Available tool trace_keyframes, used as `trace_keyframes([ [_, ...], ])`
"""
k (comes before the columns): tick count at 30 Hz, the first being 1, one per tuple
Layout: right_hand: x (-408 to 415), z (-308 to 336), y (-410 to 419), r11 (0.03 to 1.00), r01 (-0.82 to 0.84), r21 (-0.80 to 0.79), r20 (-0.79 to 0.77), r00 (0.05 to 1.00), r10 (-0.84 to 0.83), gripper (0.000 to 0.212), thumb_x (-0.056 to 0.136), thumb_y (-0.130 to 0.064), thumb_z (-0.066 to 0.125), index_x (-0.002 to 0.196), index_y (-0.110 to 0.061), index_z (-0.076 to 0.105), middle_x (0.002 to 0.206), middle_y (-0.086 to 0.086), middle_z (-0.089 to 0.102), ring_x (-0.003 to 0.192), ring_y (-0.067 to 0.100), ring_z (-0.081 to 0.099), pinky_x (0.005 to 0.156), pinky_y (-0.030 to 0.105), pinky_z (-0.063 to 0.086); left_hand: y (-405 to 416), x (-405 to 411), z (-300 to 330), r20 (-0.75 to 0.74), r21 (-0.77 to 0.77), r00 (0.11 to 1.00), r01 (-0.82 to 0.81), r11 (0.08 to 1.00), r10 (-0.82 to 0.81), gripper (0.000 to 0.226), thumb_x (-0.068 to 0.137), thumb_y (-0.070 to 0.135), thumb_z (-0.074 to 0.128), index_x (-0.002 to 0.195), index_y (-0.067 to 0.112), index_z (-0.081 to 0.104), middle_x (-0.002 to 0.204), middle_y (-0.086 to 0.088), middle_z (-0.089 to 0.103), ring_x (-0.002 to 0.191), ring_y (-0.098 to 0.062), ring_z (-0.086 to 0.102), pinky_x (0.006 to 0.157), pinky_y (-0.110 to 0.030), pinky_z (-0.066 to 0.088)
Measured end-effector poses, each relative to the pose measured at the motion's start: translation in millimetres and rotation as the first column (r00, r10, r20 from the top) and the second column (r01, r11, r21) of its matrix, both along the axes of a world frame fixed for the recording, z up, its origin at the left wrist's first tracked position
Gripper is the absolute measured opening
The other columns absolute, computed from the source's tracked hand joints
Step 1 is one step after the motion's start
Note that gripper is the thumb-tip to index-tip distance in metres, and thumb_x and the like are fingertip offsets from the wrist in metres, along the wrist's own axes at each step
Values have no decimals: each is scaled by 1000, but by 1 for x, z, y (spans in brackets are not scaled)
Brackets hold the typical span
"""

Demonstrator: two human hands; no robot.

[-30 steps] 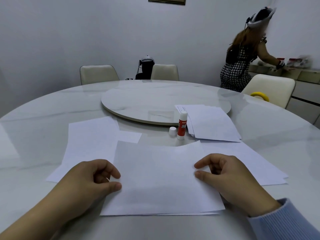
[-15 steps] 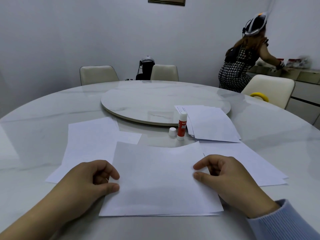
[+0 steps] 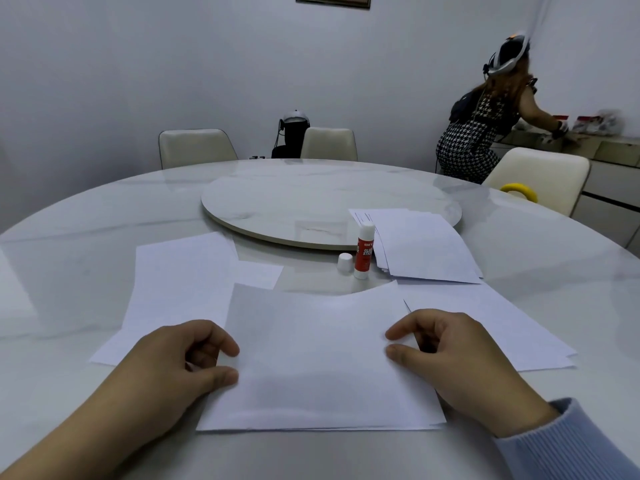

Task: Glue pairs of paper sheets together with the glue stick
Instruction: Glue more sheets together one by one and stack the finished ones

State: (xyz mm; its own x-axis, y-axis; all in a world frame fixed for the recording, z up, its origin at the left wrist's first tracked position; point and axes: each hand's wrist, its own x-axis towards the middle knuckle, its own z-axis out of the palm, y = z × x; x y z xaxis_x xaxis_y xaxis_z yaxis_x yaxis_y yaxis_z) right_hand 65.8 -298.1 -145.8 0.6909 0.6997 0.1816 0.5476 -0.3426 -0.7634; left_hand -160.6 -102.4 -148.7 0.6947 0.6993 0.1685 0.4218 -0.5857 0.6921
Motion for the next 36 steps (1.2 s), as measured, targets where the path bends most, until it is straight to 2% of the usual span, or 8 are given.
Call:
trace_keyframes([
  [4, -3, 1, 0, 1000, 25, -18, 75, 997, -24, 14, 74, -25, 80, 70, -33, 70, 50, -10, 46, 51, -3, 48, 55, 7, 40, 1, -1, -3, -36, 96, 999, -17, 995, 21, 22, 69, 28, 80, 73, 45, 66, 78, 11, 58, 66, 2, 55, 61, -10, 39],
  [8, -11, 3, 0, 996, 59, -68, 170, 984, -47, 15, 76, -28, 79, 79, -32, 65, 71, -13, 57, 66, -5, 54, 57, 5, 39, -3, 1, -7, -88, 214, 996, 27, 976, -8, 16, 78, 32, 73, 80, 44, 62, 105, 30, 46, 84, 11, 49, 69, -7, 37],
  [11, -15, 8, 1, 984, 141, -113, 370, 925, -90, 26, 79, -44, 71, 99, -36, 57, 103, -19, 48, 99, -1, 46, 83, 12, 34, -3, 3, -6, -126, 266, 992, 20, 964, 14, 12, 85, 33, 64, 83, 43, 58, 108, 27, 43, 92, 10, 45, 72, -8, 34],
  [13, -23, 15, 5, 991, 127, -28, 470, 877, -99, 28, 85, -48, 58, 110, -35, 57, 111, -20, 43, 106, -1, 38, 90, 16, 29, -8, 12, 0, -4, 327, 999, -42, 944, 46, 12, 91, 30, 53, 83, 39, 54, 105, 19, 49, 93, -1, 48, 74, -14, 31],
  [16, -39, 12, 26, 988, -67, -137, 412, 903, 119, 48, 97, -44, 36, 142, -28, 40, 143, -15, 36, 134, -1, 21, 107, 13, 14, -20, 41, 6, 6, 396, 1000, -31, 918, 31, 35, 96, 40, 30, 120, 29, 52, 132, 4, 47, 124, -13, 37, 94, -16, 23],
  [18, -45, -1, 40, 934, -129, -333, 326, 914, 242, 55, 102, -42, 24, 153, -26, 13, 162, -12, 6, 146, 2, 0, 114, 20, 0, -30, 60, -5, -171, 370, 985, 62, 927, 2, 54, 98, 44, 21, 149, 24, 21, 158, 6, 14, 143, -7, 10, 111, -19, 6],
  [22, -42, -17, 47, 837, -118, -534, 298, 900, 317, 59, 102, -43, 13, 154, -23, -6, 162, -7, -12, 147, 7, -11, 117, 26, -8, -32, 69, -22, -411, 365, 911, 175, 915, -10, 58, 100, 41, 15, 151, 23, -6, 159, 6, -12, 144, -6, -10, 114, -24, -8],
  [36, -29, -20, 45, 819, -63, -571, 270, 927, 259, 61, 101, -48, 12, 154, -25, -8, 161, -8, -15, 147, 7, -13, 119, 29, -7, -30, 61, -21, -463, 373, 886, 158, 914, 36, 61, 98, 48, 13, 151, 25, -7, 158, 8, -12, 144, -4, -10, 115, -25, -4],
])
